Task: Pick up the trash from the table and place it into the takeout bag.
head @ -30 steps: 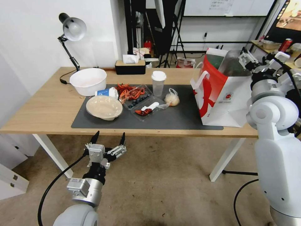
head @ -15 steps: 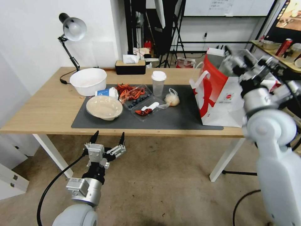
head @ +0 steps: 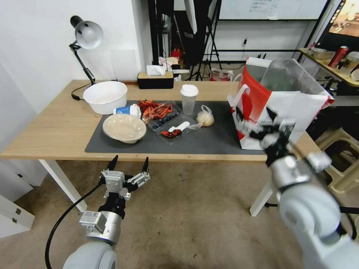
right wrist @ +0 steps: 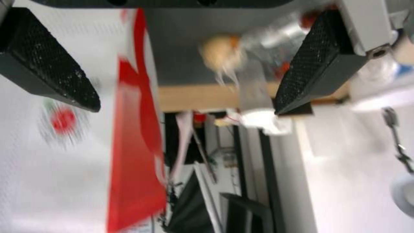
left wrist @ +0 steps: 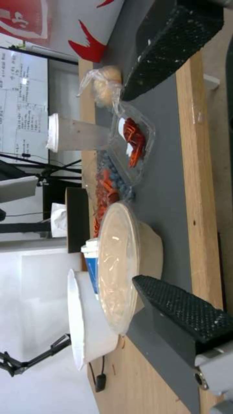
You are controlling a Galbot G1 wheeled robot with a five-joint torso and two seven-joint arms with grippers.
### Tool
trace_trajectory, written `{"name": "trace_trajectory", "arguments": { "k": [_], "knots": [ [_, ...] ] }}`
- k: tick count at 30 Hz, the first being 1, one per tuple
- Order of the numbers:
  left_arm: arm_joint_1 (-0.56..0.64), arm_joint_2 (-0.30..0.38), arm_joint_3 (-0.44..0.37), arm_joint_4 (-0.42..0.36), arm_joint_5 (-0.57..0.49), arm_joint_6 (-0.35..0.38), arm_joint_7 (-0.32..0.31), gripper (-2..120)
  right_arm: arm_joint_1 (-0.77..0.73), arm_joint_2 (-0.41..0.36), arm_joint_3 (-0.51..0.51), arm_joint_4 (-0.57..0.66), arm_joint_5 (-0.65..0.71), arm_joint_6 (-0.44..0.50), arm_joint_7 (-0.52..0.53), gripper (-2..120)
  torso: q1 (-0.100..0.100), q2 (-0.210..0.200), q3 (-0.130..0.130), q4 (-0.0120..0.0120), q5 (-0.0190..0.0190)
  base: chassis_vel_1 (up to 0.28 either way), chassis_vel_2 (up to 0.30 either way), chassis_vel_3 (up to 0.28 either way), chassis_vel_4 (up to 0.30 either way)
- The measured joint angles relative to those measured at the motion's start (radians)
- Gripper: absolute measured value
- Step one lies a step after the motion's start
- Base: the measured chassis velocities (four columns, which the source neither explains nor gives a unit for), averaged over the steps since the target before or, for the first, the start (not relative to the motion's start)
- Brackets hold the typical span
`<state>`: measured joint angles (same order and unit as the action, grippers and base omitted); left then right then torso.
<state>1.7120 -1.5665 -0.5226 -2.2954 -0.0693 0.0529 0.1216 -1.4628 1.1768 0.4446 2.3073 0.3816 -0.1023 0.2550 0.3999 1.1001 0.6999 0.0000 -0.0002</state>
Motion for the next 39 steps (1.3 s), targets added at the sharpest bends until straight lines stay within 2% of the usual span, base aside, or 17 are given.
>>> {"name": "trace_trajectory", "arguments": {
  "k": [1, 4, 8, 17, 24, 29, 31, 39],
  "knots": [
    [0.000, 0.000, 0.000, 0.000, 0.000, 0.000, 0.000, 100, 0.000, 0.000, 0.000, 0.000, 0.000, 0.000, 0.000, 100, 0.000, 0.000, 0.000, 0.0000, 0.0000, 0.000, 0.000, 0.000, 0.000],
    [0.000, 0.004, -0.003, 0.001, -0.007, -0.004, -0.001, 100, -0.078, 0.026, -0.046, -0.053, -0.081, 0.093, 0.027, 100, 0.000, 0.000, 0.000, 0.0000, 0.0001, 0.000, 0.000, 0.000, 0.000],
    [0.001, 0.007, -0.009, 0.003, -0.013, -0.009, -0.001, 100, -0.117, 0.050, -0.089, -0.111, -0.121, 0.162, 0.053, 100, 0.000, 0.000, 0.000, -0.0001, 0.0001, 0.000, 0.000, 0.000, 0.000],
    [0.001, 0.013, -0.019, 0.011, -0.021, -0.019, -0.003, 100, -0.123, 0.081, -0.130, -0.167, -0.138, 0.201, 0.089, 100, 0.000, 0.000, 0.000, 0.0000, 0.0001, 0.000, 0.000, 0.000, 0.000],
    [-0.004, 0.014, -0.020, 0.012, -0.023, -0.019, -0.004, 100, -0.061, 0.069, -0.141, -0.146, -0.093, 0.146, 0.112, 100, 0.000, 0.000, 0.000, 0.0000, 0.0001, 0.000, 0.000, 0.000, 0.000],
    [-0.006, 0.013, -0.020, 0.013, -0.023, -0.019, -0.004, 100, 0.025, 0.047, -0.154, -0.148, -0.019, 0.074, 0.141, 100, 0.000, 0.000, 0.000, 0.0000, 0.0002, 0.000, 0.000, 0.000, 0.000],
    [-0.006, 0.012, -0.020, 0.014, -0.023, -0.021, -0.004, 100, 0.105, 0.032, -0.169, -0.176, 0.052, 0.020, 0.157, 100, 0.000, 0.000, 0.000, -0.0001, 0.0003, 0.000, 0.000, 0.000, 0.000],
    [-0.005, 0.009, -0.024, 0.015, -0.022, -0.025, -0.004, 100, 0.308, 0.016, -0.234, -0.293, 0.175, -0.038, 0.182, 100, 0.000, 0.000, 0.000, 0.0002, 0.0004, 0.000, 0.000, 0.000, 0.000]
  ]
}}
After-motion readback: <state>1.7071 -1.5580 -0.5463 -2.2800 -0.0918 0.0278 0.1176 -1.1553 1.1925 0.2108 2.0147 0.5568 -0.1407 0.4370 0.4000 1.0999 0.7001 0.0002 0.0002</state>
